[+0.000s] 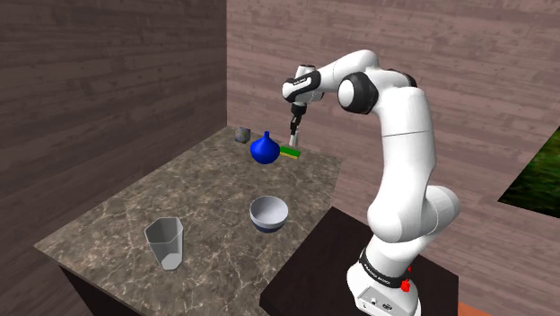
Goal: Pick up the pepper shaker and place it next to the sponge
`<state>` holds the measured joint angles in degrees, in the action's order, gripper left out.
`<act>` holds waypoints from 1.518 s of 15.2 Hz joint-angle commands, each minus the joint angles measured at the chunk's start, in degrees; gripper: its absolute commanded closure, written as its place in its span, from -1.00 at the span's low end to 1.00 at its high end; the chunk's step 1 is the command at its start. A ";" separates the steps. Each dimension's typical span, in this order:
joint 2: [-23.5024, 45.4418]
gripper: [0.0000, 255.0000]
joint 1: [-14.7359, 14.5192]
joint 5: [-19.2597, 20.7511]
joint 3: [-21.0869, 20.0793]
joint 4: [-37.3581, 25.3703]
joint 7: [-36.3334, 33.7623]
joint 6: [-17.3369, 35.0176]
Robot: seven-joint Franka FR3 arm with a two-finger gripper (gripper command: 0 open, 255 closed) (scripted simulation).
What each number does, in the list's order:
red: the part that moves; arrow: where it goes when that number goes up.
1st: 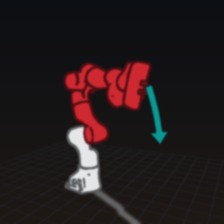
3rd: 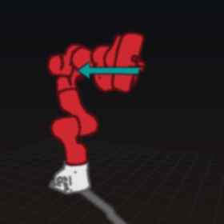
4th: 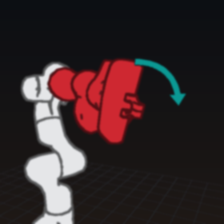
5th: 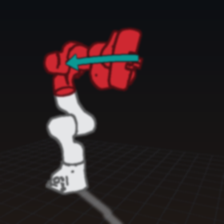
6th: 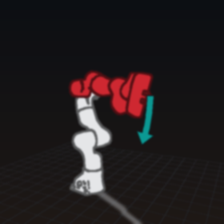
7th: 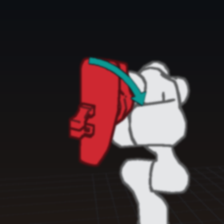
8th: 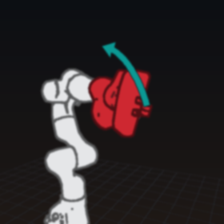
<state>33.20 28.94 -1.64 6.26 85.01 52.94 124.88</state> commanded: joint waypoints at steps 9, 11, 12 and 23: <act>3.67 1.00 0.40 -0.40 -0.23 1.66 0.41 5.34; 4.48 1.00 0.43 -0.47 -0.29 1.94 0.43 6.43; 4.87 1.00 0.45 -0.51 -0.32 2.10 0.43 6.98; 9.95 1.00 0.69 -0.89 -0.67 2.58 0.49 12.54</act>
<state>42.84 29.61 -2.50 5.62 87.42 53.41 136.91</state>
